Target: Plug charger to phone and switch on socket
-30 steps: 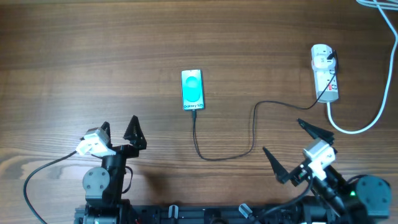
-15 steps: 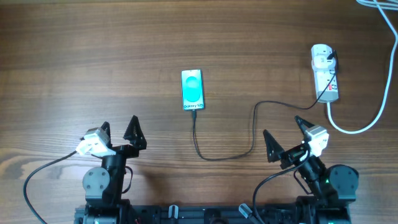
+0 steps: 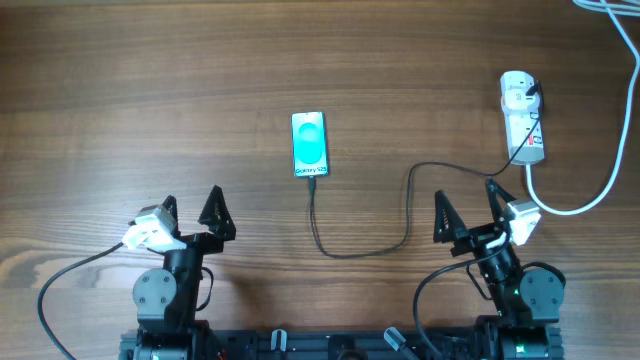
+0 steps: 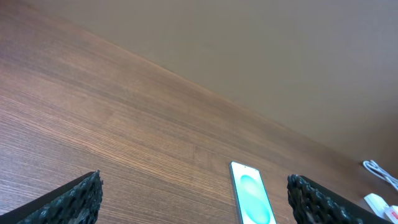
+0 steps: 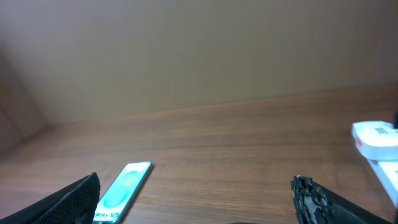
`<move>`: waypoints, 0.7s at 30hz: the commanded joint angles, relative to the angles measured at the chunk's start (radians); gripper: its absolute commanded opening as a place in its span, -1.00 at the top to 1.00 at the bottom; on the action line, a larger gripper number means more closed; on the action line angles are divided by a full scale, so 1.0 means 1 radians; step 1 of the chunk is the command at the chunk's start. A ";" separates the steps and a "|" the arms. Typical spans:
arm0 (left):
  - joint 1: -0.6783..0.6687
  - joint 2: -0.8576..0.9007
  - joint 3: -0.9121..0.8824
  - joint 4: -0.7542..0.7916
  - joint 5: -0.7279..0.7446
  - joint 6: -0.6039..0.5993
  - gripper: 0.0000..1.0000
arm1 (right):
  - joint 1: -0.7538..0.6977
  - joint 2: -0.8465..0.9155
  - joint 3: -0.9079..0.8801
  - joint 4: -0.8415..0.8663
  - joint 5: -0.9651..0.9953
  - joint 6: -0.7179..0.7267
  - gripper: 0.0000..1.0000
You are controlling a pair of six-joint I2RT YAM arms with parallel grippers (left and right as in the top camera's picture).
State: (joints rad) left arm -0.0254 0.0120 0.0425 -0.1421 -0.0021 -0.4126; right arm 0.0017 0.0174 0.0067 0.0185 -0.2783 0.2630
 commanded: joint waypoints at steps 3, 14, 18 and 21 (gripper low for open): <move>-0.003 -0.009 -0.006 0.003 0.005 0.015 -1.00 | 0.006 -0.014 -0.002 -0.005 0.101 0.026 -1.00; -0.003 -0.009 -0.006 0.003 0.005 0.016 -1.00 | 0.006 -0.014 -0.002 -0.005 0.098 0.000 -1.00; -0.003 -0.009 -0.006 0.003 0.005 0.015 -1.00 | 0.006 -0.014 -0.002 -0.005 0.098 -0.001 -1.00; -0.003 -0.009 -0.006 0.003 0.005 0.015 -1.00 | 0.006 -0.014 -0.002 -0.005 0.098 0.000 -1.00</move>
State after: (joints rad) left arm -0.0254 0.0120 0.0425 -0.1421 -0.0017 -0.4126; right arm 0.0017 0.0174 0.0067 0.0124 -0.2001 0.2680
